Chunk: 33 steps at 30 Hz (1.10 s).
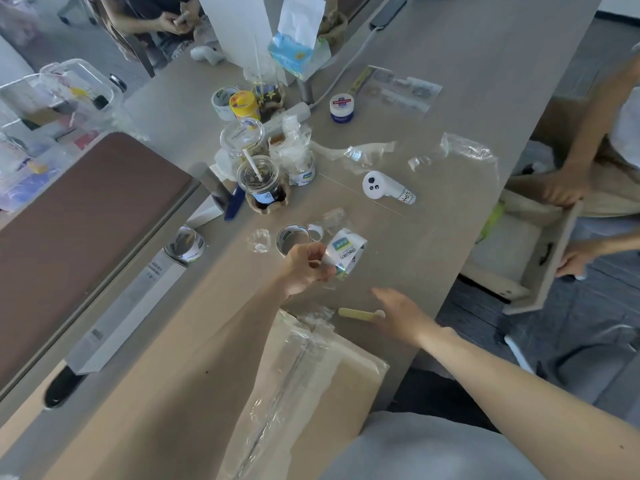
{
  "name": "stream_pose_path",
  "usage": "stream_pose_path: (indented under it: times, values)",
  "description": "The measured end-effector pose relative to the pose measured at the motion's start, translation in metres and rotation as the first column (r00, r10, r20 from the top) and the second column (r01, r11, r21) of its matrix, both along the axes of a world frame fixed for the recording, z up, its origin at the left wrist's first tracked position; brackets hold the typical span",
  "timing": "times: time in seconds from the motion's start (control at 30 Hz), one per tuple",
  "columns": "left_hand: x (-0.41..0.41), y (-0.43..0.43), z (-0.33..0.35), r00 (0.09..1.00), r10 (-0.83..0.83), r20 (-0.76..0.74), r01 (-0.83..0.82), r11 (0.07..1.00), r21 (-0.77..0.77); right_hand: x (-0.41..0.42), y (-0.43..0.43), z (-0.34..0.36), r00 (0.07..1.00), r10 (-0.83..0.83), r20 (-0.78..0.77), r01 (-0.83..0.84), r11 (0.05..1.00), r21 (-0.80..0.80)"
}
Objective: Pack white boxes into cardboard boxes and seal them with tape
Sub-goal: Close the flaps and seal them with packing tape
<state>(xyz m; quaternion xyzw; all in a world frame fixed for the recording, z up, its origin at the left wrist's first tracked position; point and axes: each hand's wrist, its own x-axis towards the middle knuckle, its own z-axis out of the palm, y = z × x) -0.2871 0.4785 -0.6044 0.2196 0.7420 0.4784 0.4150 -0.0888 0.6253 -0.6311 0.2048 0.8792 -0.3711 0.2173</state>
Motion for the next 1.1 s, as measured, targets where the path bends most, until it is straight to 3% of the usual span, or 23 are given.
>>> stream_pose_path:
  times: [0.13, 0.33, 0.47, 0.7, 0.97, 1.1]
  values:
    - [0.002, 0.004, 0.002, 0.996, -0.082, 0.035, 0.082, 0.996, 0.021, -0.010, 0.041, 0.015, 0.968, -0.203, -0.145, 0.183, 0.973, -0.137]
    - [0.008, 0.036, 0.014, 0.952, -0.274, 0.136, 0.285, 0.956, -0.070, -0.033, 0.078, 0.024, 0.960, -0.071, -0.269, 0.011, 0.976, -0.216]
    - [0.005, 0.051, 0.011, 0.942, -0.327, 0.074, 0.335, 0.919, -0.206, -0.033, 0.095, 0.021, 0.951, -0.083, -0.296, 0.026, 0.981, -0.190]
    - [0.016, 0.072, -0.011, 0.982, -0.176, 0.066, 0.188, 0.907, -0.378, -0.027, 0.111, 0.005, 0.935, 0.136, -0.327, -0.134, 0.991, 0.028]
    - [0.020, 0.089, -0.038, 0.997, -0.075, 0.031, 0.080, 0.866, -0.493, -0.024, 0.131, -0.007, 0.952, 0.253, -0.170, -0.205, 0.944, 0.258]
    - [0.022, 0.098, -0.050, 0.993, -0.065, -0.100, 0.000, 0.840, -0.542, -0.028, 0.129, -0.007, 0.922, 0.353, -0.157, -0.286, 0.897, 0.336]
